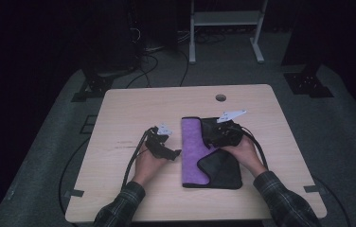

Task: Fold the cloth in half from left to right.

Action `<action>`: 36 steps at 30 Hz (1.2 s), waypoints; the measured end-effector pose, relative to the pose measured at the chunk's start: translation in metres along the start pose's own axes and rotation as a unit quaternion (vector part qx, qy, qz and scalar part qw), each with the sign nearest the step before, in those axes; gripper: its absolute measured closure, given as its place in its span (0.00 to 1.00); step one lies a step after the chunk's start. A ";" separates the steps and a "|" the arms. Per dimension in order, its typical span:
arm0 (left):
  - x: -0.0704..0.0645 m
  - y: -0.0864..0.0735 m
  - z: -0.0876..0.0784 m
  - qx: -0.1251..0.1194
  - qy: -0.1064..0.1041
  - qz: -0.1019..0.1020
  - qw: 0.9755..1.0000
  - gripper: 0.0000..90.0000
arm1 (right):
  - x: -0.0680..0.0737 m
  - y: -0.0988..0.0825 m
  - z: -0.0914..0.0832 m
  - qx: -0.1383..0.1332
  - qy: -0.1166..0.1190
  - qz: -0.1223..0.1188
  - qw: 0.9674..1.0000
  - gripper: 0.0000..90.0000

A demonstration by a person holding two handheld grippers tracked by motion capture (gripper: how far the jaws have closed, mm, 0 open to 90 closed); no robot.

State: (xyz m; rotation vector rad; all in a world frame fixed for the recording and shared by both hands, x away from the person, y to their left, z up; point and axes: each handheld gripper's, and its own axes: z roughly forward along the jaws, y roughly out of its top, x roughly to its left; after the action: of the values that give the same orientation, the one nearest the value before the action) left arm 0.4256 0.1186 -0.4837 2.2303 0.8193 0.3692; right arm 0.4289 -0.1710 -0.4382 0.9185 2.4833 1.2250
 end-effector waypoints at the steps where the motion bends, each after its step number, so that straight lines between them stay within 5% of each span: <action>1: 0.000 0.000 0.000 -0.002 0.000 -0.002 1.000 0.00 | 0.002 0.001 0.004 0.003 0.003 -0.004 1.000 0.37; 10: 0.000 0.000 0.000 -0.001 0.000 -0.001 1.000 0.00 | 0.004 -0.006 0.031 0.047 -0.019 -0.029 0.998 0.49; 14: 0.000 0.000 0.000 -0.001 0.000 -0.001 1.000 0.00 | 0.007 -0.009 0.038 0.053 -0.036 -0.044 0.997 0.61; 17: 0.000 0.000 0.000 -0.001 0.000 -0.001 1.000 0.00 | 0.007 -0.009 0.036 0.051 -0.048 -0.045 0.997 0.77; 21: 0.000 0.000 0.000 -0.001 0.000 -0.001 1.000 0.00 | 0.004 -0.009 0.031 0.038 -0.053 -0.037 0.997 0.85; 36: 0.000 0.000 0.000 0.001 0.000 -0.001 1.000 0.00 | -0.029 0.011 -0.003 -0.005 -0.094 0.012 0.996 0.90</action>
State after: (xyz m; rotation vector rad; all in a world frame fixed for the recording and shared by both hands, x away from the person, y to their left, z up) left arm 0.4254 0.1187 -0.4836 2.2322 0.8210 0.3672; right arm 0.4548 -0.1863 -0.4301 1.0133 2.3248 1.1022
